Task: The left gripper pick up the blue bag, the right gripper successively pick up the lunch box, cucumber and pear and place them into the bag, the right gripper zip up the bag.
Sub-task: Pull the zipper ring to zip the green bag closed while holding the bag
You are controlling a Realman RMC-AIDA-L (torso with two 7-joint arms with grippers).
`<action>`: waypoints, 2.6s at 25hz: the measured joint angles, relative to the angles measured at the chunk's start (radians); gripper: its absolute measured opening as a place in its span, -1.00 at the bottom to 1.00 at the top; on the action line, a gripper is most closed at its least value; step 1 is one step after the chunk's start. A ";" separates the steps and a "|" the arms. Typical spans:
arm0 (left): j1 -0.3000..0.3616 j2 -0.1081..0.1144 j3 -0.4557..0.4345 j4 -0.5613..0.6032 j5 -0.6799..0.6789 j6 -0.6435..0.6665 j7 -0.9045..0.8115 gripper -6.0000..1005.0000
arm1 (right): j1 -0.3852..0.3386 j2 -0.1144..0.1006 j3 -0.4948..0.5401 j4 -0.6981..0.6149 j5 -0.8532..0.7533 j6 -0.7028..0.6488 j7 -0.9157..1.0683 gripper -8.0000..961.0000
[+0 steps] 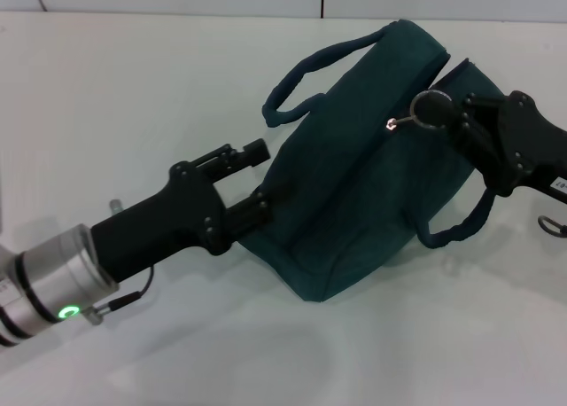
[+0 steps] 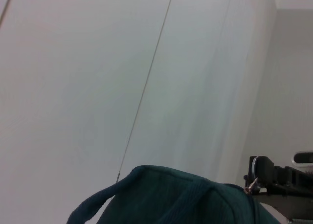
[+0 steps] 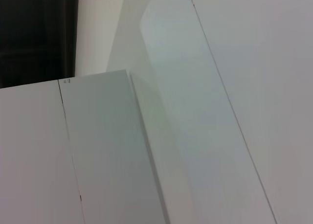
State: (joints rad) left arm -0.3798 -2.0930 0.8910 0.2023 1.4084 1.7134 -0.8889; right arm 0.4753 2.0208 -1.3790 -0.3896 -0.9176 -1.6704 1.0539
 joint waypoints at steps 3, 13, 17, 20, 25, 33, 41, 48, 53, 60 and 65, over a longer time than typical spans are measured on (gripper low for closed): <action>-0.026 0.000 0.000 -0.029 0.000 -0.013 0.009 0.18 | -0.001 0.001 0.000 0.003 0.000 0.000 -0.002 -0.96; -0.042 -0.002 0.002 -0.036 -0.001 -0.023 0.028 -0.15 | 0.004 0.001 0.000 0.015 0.002 0.000 -0.002 -0.96; -0.043 -0.002 0.007 -0.037 -0.001 -0.023 0.047 -0.45 | 0.005 0.001 0.000 0.015 0.002 0.000 -0.002 -0.96; -0.044 -0.002 0.011 -0.037 -0.001 -0.025 0.057 -0.66 | 0.005 0.002 0.000 0.015 0.002 0.002 -0.009 -0.96; -0.045 -0.001 0.023 -0.037 0.000 -0.030 0.060 -0.85 | 0.005 0.002 -0.003 0.024 0.002 -0.001 -0.022 -0.96; -0.034 0.031 0.093 0.058 0.010 0.030 0.042 -0.88 | 0.005 0.003 -0.043 0.018 -0.006 -0.132 -0.048 -0.96; -0.038 0.067 0.083 0.089 0.010 0.047 0.008 -0.88 | 0.029 0.002 -0.074 0.018 -0.005 -0.105 -0.050 -0.96; -0.037 0.057 0.088 0.083 0.012 -0.028 0.012 -0.88 | 0.008 0.002 -0.067 0.026 0.024 -0.038 -0.050 -0.96; -0.039 0.046 0.090 0.082 0.037 -0.089 0.008 -0.88 | -0.007 0.000 -0.066 0.046 0.083 -0.059 -0.040 -0.96; -0.036 0.042 0.087 0.088 0.041 -0.107 0.011 -0.88 | -0.026 -0.005 -0.064 0.078 0.127 -0.075 -0.017 -0.96; -0.035 0.048 0.083 0.088 0.034 -0.109 0.012 -0.88 | -0.052 -0.007 -0.050 0.080 0.131 -0.070 -0.016 -0.96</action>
State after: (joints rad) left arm -0.4147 -2.0449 0.9741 0.2904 1.4421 1.6044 -0.8768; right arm 0.4234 2.0142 -1.4292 -0.3097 -0.7866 -1.7402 1.0374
